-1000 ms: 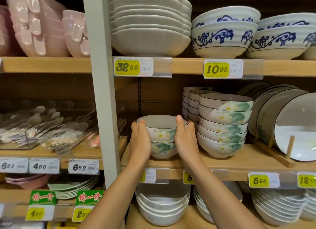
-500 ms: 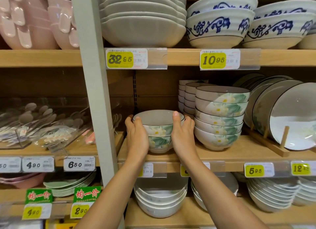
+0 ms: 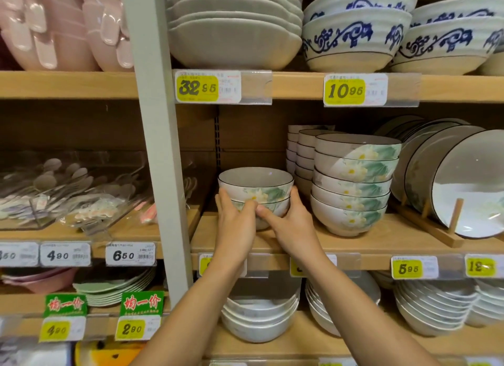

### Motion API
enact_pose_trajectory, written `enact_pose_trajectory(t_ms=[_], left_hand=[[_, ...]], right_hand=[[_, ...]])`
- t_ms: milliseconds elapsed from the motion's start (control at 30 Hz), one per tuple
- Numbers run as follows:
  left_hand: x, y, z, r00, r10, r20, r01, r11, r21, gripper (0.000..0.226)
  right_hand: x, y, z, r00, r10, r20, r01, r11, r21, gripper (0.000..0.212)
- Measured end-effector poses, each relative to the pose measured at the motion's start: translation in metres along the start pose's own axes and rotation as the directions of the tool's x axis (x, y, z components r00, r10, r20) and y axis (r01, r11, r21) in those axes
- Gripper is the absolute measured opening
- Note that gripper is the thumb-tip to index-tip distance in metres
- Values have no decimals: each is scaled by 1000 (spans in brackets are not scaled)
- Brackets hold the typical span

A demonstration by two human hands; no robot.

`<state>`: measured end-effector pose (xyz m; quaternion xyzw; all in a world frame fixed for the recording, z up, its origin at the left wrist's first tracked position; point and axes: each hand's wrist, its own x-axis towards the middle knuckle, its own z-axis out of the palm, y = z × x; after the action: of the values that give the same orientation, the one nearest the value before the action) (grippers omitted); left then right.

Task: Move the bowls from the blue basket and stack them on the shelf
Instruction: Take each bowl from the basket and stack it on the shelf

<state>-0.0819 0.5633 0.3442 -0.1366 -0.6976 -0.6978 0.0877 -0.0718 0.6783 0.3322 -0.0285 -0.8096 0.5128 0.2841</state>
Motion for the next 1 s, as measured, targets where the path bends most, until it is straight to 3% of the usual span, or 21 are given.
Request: enact_pose_trajectory(t_ms=[133, 267, 333, 400, 500, 600, 833, 1000], left_hand=[[30, -4, 4, 992, -121, -41, 124, 987, 103, 72], [55, -8, 12, 978, -196, -67, 204, 970, 132, 55], [67, -10, 15, 965, -251, -73, 255, 965, 55, 42], [82, -11, 21, 945, -321, -62, 309, 940, -146, 46], [101, -15, 24, 913, -405, -56, 351, 847, -401, 47], [113, -19, 25, 923, -383, -42, 313, 809, -497, 39], [147, -33, 31, 941, -326, -85, 255, 853, -455, 41], [173, -48, 39, 948, -314, -56, 257, 857, -447, 53]], right_hand=[[25, 3, 7, 998, 62, -21, -63, 996, -65, 64], [49, 8, 17, 994, 111, -19, -112, 976, -185, 58], [62, 12, 21, 991, 132, 9, -126, 964, -234, 51], [75, 17, 24, 986, 158, 48, -140, 955, -262, 47], [93, 22, 30, 984, 168, 57, -154, 969, -195, 72], [108, 27, 37, 987, 151, 49, -145, 984, -106, 92], [143, 43, 48, 983, 142, 118, -127, 984, -124, 101], [157, 52, 57, 992, 58, 115, -59, 998, 2, 100]])
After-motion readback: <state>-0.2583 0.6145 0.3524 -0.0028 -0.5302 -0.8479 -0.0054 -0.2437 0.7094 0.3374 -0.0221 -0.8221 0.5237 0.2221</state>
